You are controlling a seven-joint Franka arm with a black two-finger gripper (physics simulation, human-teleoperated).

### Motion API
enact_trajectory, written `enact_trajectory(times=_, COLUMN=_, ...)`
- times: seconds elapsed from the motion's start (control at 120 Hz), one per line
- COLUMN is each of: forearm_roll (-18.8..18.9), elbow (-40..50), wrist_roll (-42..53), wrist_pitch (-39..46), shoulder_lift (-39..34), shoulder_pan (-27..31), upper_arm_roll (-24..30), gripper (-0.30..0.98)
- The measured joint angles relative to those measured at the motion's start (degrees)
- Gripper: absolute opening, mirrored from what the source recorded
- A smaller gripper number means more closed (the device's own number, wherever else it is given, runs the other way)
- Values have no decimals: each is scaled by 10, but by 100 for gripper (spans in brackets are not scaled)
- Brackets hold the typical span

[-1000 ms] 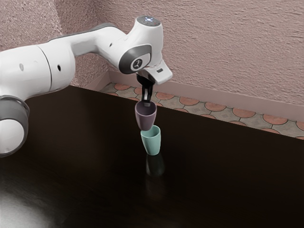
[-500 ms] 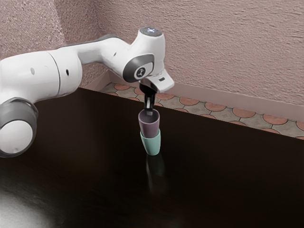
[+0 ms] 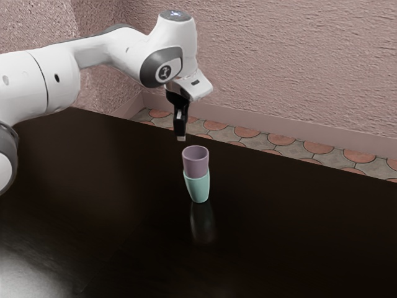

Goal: Place the right cup onto the left cup

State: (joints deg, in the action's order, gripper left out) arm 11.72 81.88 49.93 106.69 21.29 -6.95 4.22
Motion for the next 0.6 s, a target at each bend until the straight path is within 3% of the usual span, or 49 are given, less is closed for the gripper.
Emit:
enact_trajectory(times=0.35, forearm_roll=-54, elbow=90, wrist_roll=1, wrist_pitch=-91, shoulder_lift=-176, shoulder_pan=24, upper_arm_roll=-38, gripper=67)
enact_trajectory(times=0.6, forearm_roll=-62, elbow=85, wrist_roll=1, wrist_pitch=-133, shoulder_lift=-194, shoulder_pan=34, upper_arm_roll=-43, gripper=68)
